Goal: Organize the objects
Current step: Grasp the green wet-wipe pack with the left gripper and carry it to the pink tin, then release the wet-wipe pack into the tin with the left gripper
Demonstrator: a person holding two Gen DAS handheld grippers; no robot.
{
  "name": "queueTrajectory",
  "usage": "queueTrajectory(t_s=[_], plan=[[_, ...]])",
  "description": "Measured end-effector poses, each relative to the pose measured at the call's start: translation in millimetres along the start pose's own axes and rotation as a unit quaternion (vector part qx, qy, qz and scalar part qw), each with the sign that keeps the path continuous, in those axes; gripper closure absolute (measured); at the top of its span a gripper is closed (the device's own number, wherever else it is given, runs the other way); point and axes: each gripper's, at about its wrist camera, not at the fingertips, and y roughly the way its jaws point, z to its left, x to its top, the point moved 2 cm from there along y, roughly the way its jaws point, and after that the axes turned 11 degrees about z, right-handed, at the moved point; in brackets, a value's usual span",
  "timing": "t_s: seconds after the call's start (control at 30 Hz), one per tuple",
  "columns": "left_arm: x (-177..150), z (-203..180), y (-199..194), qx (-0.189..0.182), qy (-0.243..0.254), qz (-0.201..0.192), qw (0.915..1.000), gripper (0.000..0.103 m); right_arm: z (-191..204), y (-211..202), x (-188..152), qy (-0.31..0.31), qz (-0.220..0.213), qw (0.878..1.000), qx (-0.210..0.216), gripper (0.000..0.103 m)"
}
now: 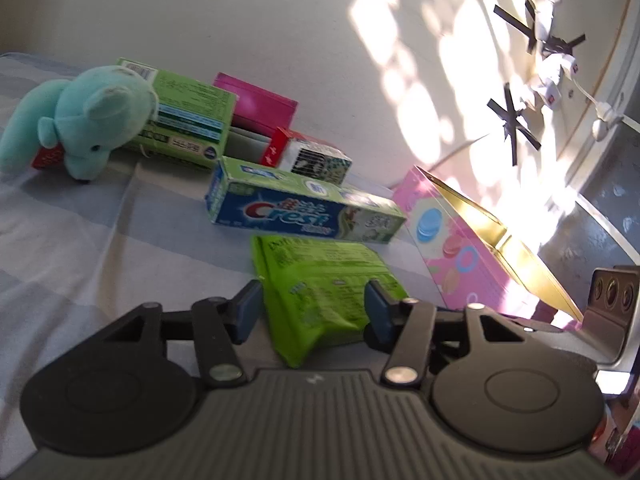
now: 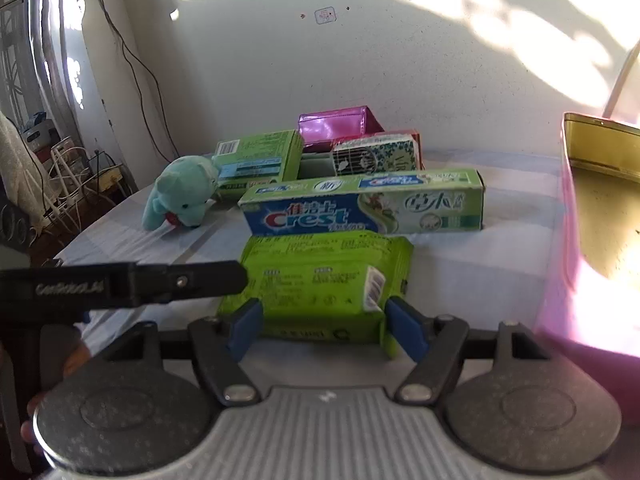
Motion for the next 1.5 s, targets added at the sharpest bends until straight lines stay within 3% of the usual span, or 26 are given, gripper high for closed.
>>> queueTrajectory(t_s=[0.1, 0.23, 0.37, 0.47, 0.57, 0.7, 0.77, 0.97, 1.07, 1.1, 1.17, 1.2, 1.5], plan=[[-3.7, -11.3, 2.6, 0.011, 0.035, 0.005, 0.9993, 0.055, 13.6, -11.0, -14.1, -0.003, 0.000, 1.000, -0.003, 0.040], [-2.9, -17.2, 7.9, 0.016, 0.056, 0.014, 0.9982, 0.056, 23.3, -10.1, -14.4, -0.011, -0.005, 0.999, -0.047, 0.041], [-6.0, -24.8, 2.7, 0.034, 0.064, -0.008, 0.9973, 0.057, 19.9, -11.1, -14.9, 0.002, -0.019, 0.997, -0.070, 0.075], [-4.4, -47.8, -8.1, 0.028, 0.096, -0.041, 0.9942, 0.057, 19.5, -22.2, -19.8, 0.003, -0.050, 0.995, -0.089, 0.077], [7.4, -78.9, -16.1, 0.022, 0.136, -0.068, 0.9881, 0.057, 21.7, -51.5, -23.2, -0.007, -0.120, 0.985, -0.127, 0.078], [31.9, -121.5, -3.3, -0.032, 0.160, -0.066, 0.9844, 0.057, 13.3, -95.5, -28.4, -0.011, -0.218, 0.951, -0.217, 0.078], [36.5, -143.7, 15.4, -0.049, 0.175, -0.051, 0.9821, 0.057, -0.3, -109.7, -31.2, 0.002, -0.238, 0.938, -0.251, 0.078], [34.1, -198.0, 74.6, -0.070, 0.219, -0.019, 0.9731, 0.057, -51.4, -128.0, -40.2, 0.060, -0.242, 0.914, -0.321, 0.077], [34.9, -205.7, 99.3, -0.075, 0.214, 0.017, 0.9738, 0.058, -70.8, -124.9, -42.7, 0.091, -0.238, 0.906, -0.338, 0.072], [35.1, -205.3, 104.0, -0.072, 0.211, 0.022, 0.9747, 0.058, -74.2, -122.8, -46.3, 0.104, -0.238, 0.904, -0.340, 0.065], [34.6, -201.9, 105.0, -0.066, 0.203, 0.025, 0.9766, 0.058, -77.3, -119.6, -53.9, 0.115, -0.246, 0.897, -0.349, 0.049], [34.9, -199.1, 102.5, -0.069, 0.200, 0.024, 0.9771, 0.057, -77.0, -119.9, -56.1, 0.114, -0.251, 0.894, -0.352, 0.046], [31.3, -154.7, 46.0, -0.051, 0.178, -0.012, 0.9826, 0.056, -45.1, -120.4, -60.2, 0.057, -0.298, 0.891, -0.339, 0.046]])
